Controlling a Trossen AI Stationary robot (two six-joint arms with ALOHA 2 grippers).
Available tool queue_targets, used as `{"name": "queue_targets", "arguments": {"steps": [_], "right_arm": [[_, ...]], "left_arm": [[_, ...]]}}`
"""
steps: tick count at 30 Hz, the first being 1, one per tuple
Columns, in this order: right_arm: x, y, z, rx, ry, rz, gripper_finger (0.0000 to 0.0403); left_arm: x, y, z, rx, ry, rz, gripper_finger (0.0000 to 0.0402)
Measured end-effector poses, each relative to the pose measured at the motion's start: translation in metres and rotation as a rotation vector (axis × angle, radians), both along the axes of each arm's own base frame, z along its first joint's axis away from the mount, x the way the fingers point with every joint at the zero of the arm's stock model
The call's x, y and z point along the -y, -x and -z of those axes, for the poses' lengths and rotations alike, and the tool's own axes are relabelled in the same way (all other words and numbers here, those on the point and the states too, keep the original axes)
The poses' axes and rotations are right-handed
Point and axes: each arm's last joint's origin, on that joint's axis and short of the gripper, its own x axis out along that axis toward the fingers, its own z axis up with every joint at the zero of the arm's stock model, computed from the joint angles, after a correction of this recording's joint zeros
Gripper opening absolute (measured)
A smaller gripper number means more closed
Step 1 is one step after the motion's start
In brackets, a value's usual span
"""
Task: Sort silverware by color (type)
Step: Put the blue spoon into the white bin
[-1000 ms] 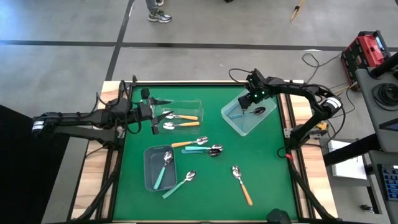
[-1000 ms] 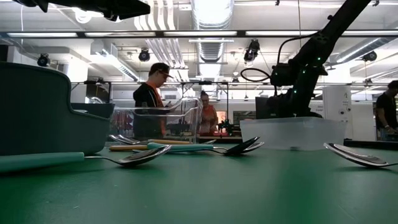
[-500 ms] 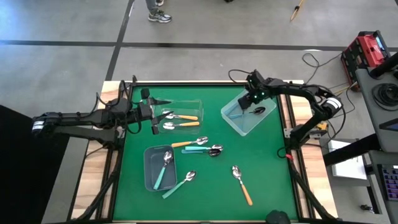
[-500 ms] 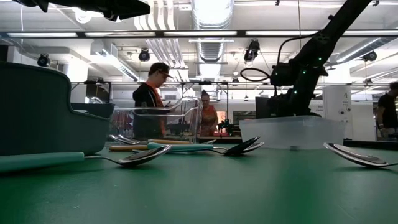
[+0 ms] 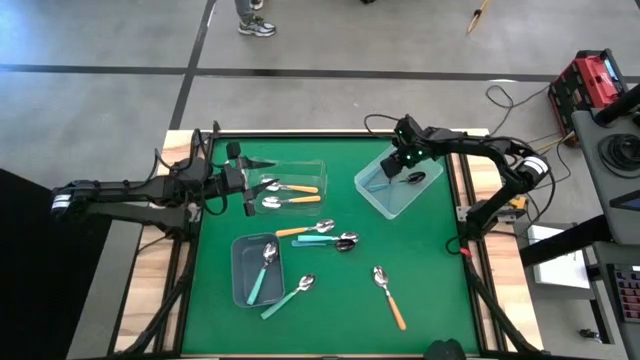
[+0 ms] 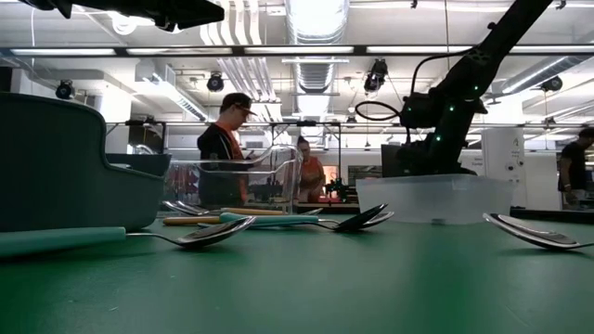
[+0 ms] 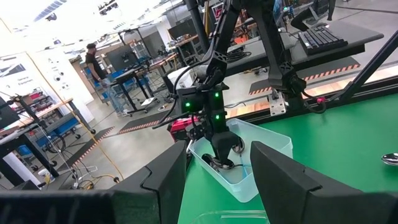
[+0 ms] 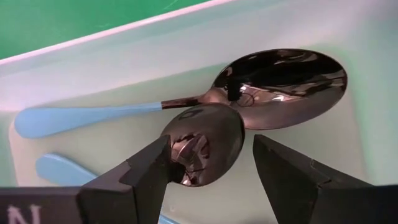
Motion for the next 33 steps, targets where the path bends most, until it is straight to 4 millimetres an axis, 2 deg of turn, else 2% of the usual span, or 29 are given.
{"name": "queue_targets", "arguments": {"steps": [20, 33], "right_arm": [[0.0002, 0.0002, 0.0, -0.004, 0.002, 0.01, 0.0074], [-0.0011, 0.0012, -0.0051, 0.012, 0.007, 0.011, 0.0011]], "left_arm": [[0.0, 0.0001, 0.0, 0.0, 0.0, 0.0, 0.0162], [0.0, 0.0, 0.0001, -0.001, 0.0, 0.0, 0.0162]]}}
